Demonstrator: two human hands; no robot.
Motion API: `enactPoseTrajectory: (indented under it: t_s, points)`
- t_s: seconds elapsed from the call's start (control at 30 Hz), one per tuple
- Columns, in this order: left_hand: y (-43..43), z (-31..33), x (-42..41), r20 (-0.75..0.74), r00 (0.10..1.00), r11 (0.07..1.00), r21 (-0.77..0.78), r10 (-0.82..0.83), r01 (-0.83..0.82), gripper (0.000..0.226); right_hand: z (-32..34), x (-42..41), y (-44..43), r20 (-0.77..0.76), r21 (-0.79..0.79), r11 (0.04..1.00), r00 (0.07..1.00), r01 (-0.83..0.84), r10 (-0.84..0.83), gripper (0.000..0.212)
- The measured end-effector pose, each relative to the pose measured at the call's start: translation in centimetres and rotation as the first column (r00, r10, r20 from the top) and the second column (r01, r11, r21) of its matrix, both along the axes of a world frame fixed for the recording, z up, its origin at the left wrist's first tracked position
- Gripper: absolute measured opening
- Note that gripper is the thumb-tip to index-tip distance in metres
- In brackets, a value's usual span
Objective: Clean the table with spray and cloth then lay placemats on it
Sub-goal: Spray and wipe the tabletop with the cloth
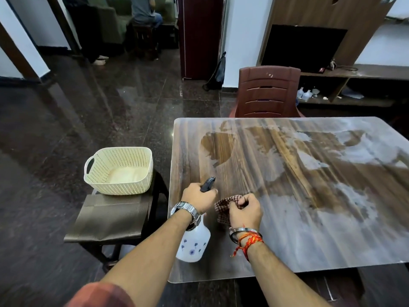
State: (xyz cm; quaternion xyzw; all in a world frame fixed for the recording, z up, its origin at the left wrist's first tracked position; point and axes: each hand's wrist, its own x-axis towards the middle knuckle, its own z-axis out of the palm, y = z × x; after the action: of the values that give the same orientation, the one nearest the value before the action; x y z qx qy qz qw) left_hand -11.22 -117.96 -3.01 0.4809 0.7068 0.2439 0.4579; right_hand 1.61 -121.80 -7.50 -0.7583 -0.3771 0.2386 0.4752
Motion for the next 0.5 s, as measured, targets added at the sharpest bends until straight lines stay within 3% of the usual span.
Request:
enactPoseTrajectory:
  t_s: [0.2, 0.37, 0.5]
  points:
    - [4.6, -0.5, 0.5, 0.014, 1.0, 0.999, -0.025, -0.025, 0.025, 0.023, -0.8, 0.4, 3.4, 0.039, -0.001, 1.0, 0.999, 0.03, -0.03, 0.03]
    - [7.2, -1.0, 1.5, -0.085, 0.996, 0.999, -0.037, -0.023, 0.02, 0.022, -0.8, 1.0, 6.9, 0.121, 0.073, 0.993, 0.989, -0.098, 0.089, 0.029]
    - [9.8, -1.4, 1.7, -0.067, 0.995, 0.996, -0.056, 0.07, -0.074, 0.018, 0.4, 1.8, 11.0, 0.239, 0.287, 0.928, 0.956, -0.237, 0.171, 0.024]
